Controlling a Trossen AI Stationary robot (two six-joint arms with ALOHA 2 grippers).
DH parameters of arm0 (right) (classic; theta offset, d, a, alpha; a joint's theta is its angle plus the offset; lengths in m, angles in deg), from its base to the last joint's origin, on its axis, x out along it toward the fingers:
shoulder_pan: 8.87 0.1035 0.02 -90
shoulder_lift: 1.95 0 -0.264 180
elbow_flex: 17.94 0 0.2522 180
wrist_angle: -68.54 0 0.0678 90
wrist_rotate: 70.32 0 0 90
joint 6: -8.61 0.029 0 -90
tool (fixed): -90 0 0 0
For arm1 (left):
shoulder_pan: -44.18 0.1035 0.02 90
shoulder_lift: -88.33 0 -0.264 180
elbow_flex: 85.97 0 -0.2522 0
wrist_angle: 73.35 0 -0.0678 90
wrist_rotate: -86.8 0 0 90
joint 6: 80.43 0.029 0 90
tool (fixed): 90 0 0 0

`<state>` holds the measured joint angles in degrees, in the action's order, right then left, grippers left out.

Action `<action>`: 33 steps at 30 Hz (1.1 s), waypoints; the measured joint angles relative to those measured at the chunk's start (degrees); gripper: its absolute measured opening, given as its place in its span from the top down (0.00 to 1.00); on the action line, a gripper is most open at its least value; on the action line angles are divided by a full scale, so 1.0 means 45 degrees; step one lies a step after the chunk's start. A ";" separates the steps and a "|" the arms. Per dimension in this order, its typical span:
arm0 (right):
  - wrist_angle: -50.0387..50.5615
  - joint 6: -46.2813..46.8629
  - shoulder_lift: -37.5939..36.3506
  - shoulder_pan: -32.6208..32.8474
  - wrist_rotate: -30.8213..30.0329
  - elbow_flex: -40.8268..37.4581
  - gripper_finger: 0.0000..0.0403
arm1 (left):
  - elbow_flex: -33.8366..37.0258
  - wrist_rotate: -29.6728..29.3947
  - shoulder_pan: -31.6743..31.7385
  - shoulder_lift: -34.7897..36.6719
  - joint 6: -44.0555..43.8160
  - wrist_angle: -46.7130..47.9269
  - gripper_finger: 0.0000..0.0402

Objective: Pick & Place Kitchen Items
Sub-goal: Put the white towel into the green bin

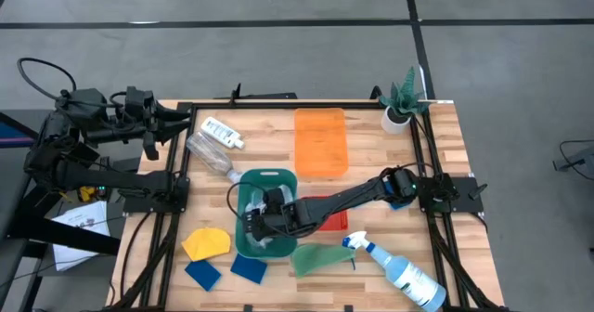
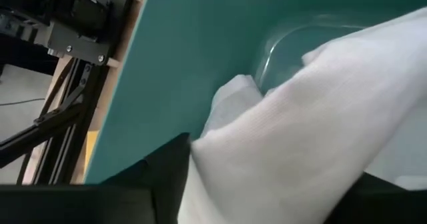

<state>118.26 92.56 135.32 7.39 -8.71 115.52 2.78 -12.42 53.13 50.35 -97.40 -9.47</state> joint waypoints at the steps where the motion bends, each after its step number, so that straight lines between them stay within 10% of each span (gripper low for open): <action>1: 0.0017 0.0035 -0.0051 0.0021 -0.0005 0.0000 0.44 | 0.0000 0.0000 0.0000 0.0000 0.0000 0.0002 0.67; 18: 0.2275 0.1685 -0.0368 0.1250 -0.2102 0.1318 0.47 | 0.0000 -0.0012 0.0000 0.0000 0.0000 0.0011 0.67; 33: 0.2433 -0.0644 -0.0220 -0.0367 -0.0024 0.1462 0.34 | 0.0000 -0.0044 0.0000 0.0000 -0.0005 0.0007 0.67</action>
<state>129.21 89.66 134.33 5.74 -8.82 122.10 2.78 -12.61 53.13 50.35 -97.43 -9.44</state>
